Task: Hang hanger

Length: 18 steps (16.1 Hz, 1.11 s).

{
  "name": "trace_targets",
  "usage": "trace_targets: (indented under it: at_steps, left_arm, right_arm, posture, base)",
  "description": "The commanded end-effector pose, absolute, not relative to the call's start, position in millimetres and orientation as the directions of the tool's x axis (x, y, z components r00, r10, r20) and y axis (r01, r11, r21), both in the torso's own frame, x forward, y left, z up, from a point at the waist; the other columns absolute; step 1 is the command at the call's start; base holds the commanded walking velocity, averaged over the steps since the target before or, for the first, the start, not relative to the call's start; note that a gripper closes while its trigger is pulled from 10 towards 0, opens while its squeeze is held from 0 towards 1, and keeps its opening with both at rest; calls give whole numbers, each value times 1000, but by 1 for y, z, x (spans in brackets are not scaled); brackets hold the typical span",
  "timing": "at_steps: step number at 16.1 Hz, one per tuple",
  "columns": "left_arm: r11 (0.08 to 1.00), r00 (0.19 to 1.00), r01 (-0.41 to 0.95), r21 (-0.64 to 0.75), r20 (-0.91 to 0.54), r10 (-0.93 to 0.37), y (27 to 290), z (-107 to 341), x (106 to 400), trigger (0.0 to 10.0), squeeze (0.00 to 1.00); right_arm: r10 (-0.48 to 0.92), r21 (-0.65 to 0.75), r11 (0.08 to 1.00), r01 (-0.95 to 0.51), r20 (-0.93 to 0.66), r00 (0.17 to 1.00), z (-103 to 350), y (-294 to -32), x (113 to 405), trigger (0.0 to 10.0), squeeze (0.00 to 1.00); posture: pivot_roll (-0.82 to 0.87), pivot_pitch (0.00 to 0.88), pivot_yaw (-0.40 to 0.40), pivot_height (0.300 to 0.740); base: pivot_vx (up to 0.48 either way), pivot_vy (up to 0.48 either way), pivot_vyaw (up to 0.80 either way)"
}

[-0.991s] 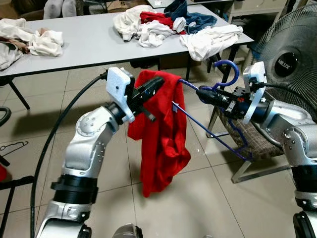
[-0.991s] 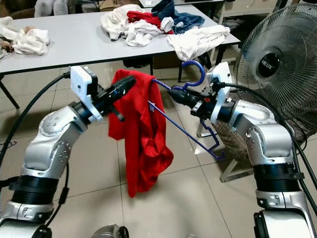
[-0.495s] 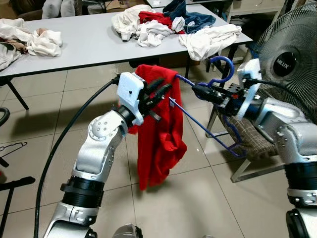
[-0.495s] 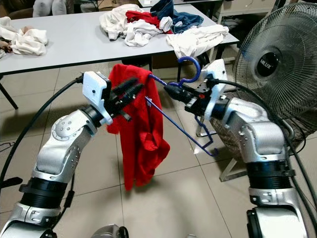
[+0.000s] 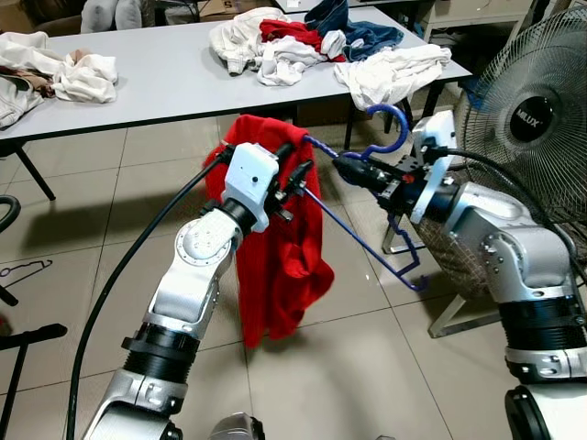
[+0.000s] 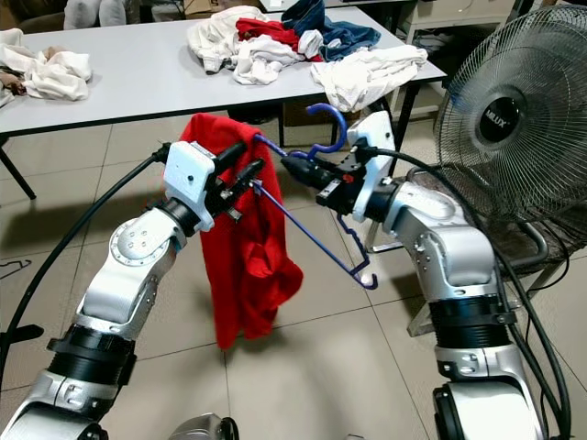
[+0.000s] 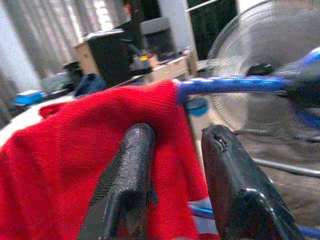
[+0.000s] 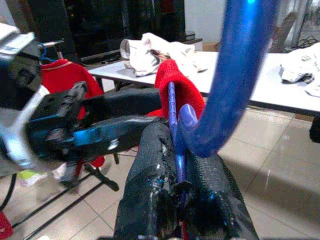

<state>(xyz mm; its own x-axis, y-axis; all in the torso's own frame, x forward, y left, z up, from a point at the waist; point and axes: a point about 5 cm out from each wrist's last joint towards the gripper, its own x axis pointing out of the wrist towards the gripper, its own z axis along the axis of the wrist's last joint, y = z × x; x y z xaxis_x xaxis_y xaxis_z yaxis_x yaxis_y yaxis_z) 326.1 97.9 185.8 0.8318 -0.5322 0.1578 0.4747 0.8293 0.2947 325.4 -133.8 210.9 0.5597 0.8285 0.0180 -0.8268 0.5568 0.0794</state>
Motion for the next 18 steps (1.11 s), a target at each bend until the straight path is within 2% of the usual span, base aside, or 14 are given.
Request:
trace_targets:
  at_steps: [1,2,3,4,5,6,12,17,18]
  left_arm:
    - [840,855,419,346,163,-493,103,190,330,10000,0]
    - [847,863,398,353,169,-476,106,190,331,8941,0]
    - [850,862,387,359,186,-471,106,193,330,4588,0]
    - [852,863,382,358,192,-467,106,193,330,4353,0]
    - [857,869,375,353,189,-457,105,191,331,1882,0]
    - [860,871,374,346,189,-454,105,191,331,0,0]
    - [861,860,390,326,204,-467,102,192,329,0,0]
    - [890,872,314,331,270,-408,114,201,330,0,0]
    - [891,862,302,339,302,-407,116,206,327,0,0]
  right_arm:
    - [838,35,542,-840,62,543,226,-129,327,0,0]
    - [838,36,540,-841,63,542,226,-129,327,0,0]
    - [840,36,537,-843,65,538,226,-128,327,0,0]
    - [842,36,535,-844,65,536,227,-127,327,0,0]
    - [843,35,534,-845,65,535,227,-127,327,0,0]
    - [843,35,533,-846,66,534,227,-127,327,0,0]
    - [839,31,539,-842,64,540,228,-130,328,0,0]
    - [830,34,554,-832,54,555,226,-131,329,0,0]
    - [811,43,584,-811,18,585,220,-134,332,0,0]
  posture:
    - [-19,0,44,740]
    - [-18,0,43,740]
    - [-17,0,41,740]
    - [-16,0,40,740]
    - [-18,0,42,740]
    - [-19,0,43,740]
    - [-19,0,44,740]
    - [-17,0,41,740]
    - [-17,0,41,740]
  base:
    - [0,0,0]
    - [0,0,0]
    - [0,0,0]
    - [0,0,0]
    - [0,0,0]
    - [0,0,0]
    - [0,0,0]
    - [0,0,0]
    - [0,0,0]
